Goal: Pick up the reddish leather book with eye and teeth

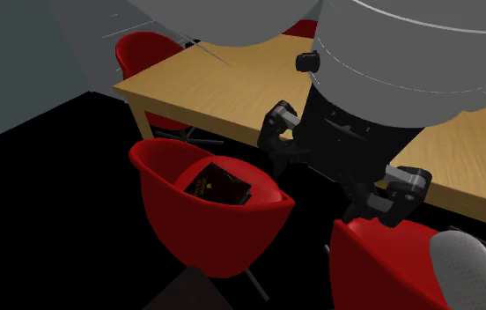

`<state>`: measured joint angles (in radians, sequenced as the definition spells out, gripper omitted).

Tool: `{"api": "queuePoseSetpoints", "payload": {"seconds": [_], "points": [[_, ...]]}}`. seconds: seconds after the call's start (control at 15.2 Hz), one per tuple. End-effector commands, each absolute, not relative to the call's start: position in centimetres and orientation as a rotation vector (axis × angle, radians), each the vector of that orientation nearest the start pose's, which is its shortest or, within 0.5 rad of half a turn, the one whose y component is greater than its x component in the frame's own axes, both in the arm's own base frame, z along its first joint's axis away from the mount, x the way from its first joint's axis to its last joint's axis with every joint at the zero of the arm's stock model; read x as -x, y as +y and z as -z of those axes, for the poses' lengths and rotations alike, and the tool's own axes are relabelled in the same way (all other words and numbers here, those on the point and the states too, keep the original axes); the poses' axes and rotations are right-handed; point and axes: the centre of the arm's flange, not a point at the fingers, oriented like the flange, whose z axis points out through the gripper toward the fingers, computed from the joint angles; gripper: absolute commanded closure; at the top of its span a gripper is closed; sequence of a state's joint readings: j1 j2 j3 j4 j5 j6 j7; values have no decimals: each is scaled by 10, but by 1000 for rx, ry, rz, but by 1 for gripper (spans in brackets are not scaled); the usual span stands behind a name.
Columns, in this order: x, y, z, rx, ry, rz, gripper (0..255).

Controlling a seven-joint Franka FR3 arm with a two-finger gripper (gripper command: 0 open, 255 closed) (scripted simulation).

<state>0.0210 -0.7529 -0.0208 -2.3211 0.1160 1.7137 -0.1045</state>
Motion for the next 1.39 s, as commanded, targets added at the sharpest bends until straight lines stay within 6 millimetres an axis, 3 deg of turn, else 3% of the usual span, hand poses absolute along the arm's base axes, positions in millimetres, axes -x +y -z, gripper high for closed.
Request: {"api": "queuePoseSetpoints", "payload": {"seconds": [0.0,1.32], "points": [[-330,9,-611,3007,-152,229,0],[-423,168,-421,3014,29,221,0]]}}
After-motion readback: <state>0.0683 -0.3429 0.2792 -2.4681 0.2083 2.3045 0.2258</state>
